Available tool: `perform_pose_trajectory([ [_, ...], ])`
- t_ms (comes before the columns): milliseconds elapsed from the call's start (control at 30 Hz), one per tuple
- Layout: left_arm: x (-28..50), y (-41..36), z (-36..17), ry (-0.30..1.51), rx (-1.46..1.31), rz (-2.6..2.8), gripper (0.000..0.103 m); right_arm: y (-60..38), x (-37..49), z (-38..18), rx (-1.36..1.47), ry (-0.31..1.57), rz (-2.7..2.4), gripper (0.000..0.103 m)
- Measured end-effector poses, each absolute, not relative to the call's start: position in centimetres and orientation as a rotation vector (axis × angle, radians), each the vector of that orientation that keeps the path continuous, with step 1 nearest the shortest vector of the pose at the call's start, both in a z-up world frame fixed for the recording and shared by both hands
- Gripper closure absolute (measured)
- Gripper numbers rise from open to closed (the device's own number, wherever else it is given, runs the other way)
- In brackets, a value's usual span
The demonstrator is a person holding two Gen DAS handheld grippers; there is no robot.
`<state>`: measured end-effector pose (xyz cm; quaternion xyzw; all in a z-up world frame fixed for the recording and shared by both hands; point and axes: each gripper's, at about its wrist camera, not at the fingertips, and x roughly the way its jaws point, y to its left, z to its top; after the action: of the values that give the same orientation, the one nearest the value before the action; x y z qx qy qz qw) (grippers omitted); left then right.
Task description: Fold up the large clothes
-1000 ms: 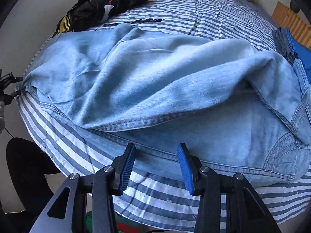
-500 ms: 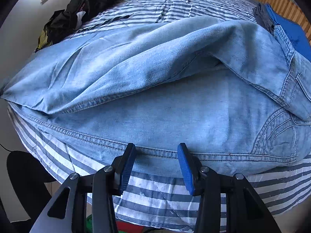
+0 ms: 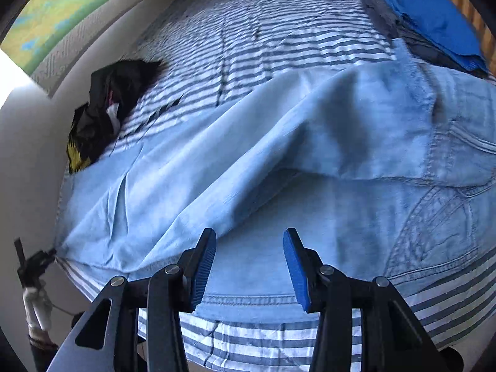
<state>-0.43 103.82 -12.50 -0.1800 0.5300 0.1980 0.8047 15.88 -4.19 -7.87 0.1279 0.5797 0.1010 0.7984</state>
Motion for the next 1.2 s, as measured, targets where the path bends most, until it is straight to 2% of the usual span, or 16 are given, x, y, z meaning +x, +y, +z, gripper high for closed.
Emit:
perform_pose_trajectory([
  [100,-0.2,99.2,-9.8,1.105,-0.270,0.304,0.053,-8.9,16.3,-6.4,0.280,1.185,0.081,0.061],
  [200,1.2,91.8,-7.9,1.092,-0.147,0.132,0.035,-14.3,16.3,-5.5,0.314,1.149,-0.056,0.061],
  [233,1.6,89.3,-7.5,1.094,-0.116,0.064,0.034,-16.3,16.2,-5.2,0.321,1.132,-0.108,0.061],
  [333,3.4,80.2,-7.1,1.076,0.002,-0.130,0.034,-19.7,16.2,-5.4,0.328,1.114,-0.164,0.056],
  [633,4.1,57.0,-9.9,1.114,0.275,-0.546,0.033,-23.8,17.2,-8.0,0.373,1.133,-0.141,0.054],
  [900,5.7,49.2,-13.7,1.087,0.505,-0.544,0.034,-23.3,20.0,-10.4,0.352,1.161,-0.020,0.053],
  [933,5.9,48.9,-14.1,1.098,0.513,-0.548,0.040,-23.2,20.4,-10.6,0.357,1.176,0.012,0.055],
  [967,6.1,48.6,-14.7,1.114,0.519,-0.562,0.046,-23.1,20.6,-10.5,0.357,1.185,0.035,0.062],
  [1000,6.5,47.9,-15.5,1.124,0.527,-0.564,0.063,-23.0,21.0,-10.3,0.334,1.205,0.047,0.084],
  [1033,6.8,47.7,-16.0,1.138,0.540,-0.560,0.081,-22.9,21.2,-9.9,0.311,1.229,0.060,0.095],
  [1200,7.7,48.4,-15.6,1.168,0.490,-0.570,0.089,-22.1,22.1,-5.4,0.168,1.223,0.097,0.097],
])
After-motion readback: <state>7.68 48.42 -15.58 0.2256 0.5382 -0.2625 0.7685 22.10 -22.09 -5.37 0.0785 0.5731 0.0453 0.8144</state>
